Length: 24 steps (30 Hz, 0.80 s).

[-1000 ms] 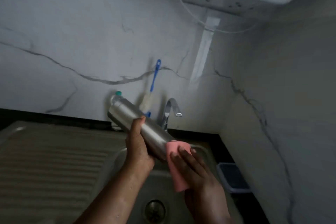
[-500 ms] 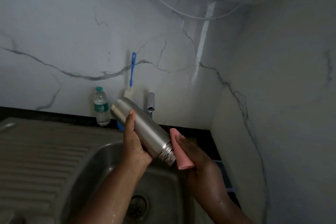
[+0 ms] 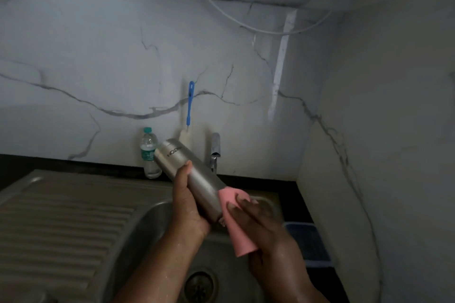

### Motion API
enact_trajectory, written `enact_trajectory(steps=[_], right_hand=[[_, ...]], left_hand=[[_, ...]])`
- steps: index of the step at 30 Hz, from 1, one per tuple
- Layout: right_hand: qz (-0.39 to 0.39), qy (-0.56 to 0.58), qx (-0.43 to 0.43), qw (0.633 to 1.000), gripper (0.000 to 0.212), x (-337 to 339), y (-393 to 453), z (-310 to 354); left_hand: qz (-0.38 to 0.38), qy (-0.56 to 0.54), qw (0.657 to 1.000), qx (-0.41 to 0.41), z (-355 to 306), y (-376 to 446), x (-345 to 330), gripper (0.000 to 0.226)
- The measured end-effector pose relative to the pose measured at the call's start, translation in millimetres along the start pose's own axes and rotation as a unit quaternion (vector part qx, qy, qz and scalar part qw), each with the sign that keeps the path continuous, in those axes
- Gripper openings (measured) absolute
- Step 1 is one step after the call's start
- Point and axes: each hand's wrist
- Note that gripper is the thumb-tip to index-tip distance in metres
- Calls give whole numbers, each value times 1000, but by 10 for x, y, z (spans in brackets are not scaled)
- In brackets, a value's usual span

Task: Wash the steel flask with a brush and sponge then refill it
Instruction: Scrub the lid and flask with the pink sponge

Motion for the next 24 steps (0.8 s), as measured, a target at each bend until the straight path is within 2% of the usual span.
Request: enact_trajectory(steps=[3, 8, 12, 15, 17, 21, 22, 24], right_hand=[[-39, 84, -83, 992, 71, -53, 47, 78], [18, 2, -6, 1000, 64, -81, 81, 302], [-7, 93, -92, 991, 67, -189, 152, 438], [-22, 57, -50, 997, 57, -244, 188, 602], [-6, 35, -15, 999, 57, -273, 206, 643], [-22, 116, -120, 986, 53, -347, 216, 587], [-9, 118, -127, 985, 54, -346, 214, 605], [0, 84, -83, 993, 58, -334, 209, 666]], left_hand=[[-4, -18, 1000, -15, -57, 17, 94, 50], [39, -1, 999, 13, -208, 48, 189, 68], [38, -2, 999, -9, -366, 71, 289, 65], [48, -21, 998, -31, -449, 83, 322, 55], [57, -24, 998, -34, -448, 64, 351, 65], [53, -19, 998, -22, -440, 43, 434, 78], [52, -16, 998, -20, -449, 50, 455, 77], [47, -13, 999, -17, -475, 69, 482, 71]])
Point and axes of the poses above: each hand's wrist, its own y-axis towards the middle knuckle, its own x-axis out of the back of the hand, z = x × y, and after that the axes turned 3 degrees about y, right-handed
